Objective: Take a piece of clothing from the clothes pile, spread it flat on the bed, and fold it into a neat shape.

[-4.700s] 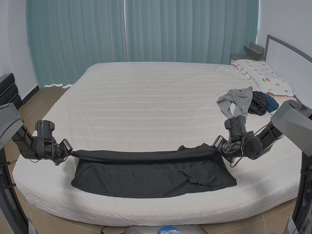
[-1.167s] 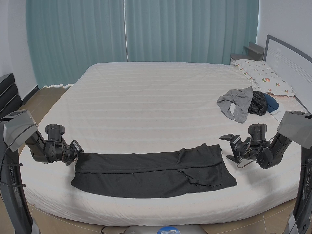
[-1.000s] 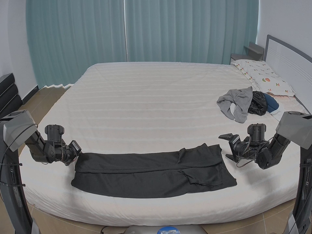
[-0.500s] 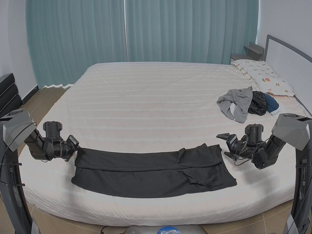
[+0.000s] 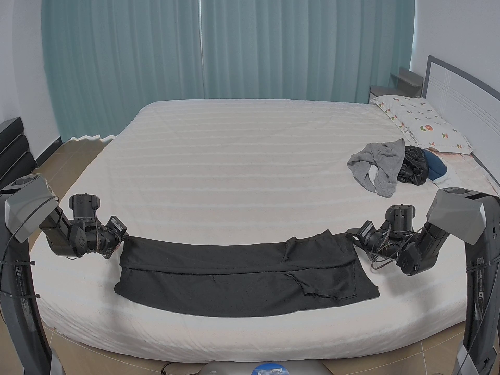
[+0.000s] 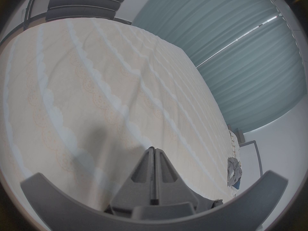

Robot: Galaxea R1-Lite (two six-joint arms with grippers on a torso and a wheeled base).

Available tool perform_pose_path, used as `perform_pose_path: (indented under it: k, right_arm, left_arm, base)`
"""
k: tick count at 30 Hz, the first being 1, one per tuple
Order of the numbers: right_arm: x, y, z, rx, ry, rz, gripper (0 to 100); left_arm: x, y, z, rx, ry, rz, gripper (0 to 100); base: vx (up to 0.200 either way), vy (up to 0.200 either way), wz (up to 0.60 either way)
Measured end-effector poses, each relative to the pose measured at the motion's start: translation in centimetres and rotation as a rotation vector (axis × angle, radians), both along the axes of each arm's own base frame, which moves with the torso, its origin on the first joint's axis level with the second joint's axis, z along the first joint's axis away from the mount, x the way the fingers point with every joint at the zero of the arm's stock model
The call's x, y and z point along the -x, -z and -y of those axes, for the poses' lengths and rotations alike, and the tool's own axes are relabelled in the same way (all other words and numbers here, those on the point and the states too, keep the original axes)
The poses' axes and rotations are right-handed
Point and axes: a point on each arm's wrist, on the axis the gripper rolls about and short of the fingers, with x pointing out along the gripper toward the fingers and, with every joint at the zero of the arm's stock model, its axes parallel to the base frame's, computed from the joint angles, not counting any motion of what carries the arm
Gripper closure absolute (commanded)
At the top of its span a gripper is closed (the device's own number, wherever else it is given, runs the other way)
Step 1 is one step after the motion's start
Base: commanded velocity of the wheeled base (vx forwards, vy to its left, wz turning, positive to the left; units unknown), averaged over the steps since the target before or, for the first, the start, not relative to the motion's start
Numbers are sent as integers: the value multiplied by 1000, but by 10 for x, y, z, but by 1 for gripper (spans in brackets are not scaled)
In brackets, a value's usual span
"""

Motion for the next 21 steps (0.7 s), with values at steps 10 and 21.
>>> perform_pose_path:
  k: [10,21]
  right_arm:
    - [-5,10,3,51,21,18,100]
    - [-9,10,12,51,55,45,0]
  left_arm:
    - [0,1,0,-1,0,-1,100]
    - [0,1,0,-3,0,-2,100]
  base:
    - [0,0,0]
    - [0,0,0]
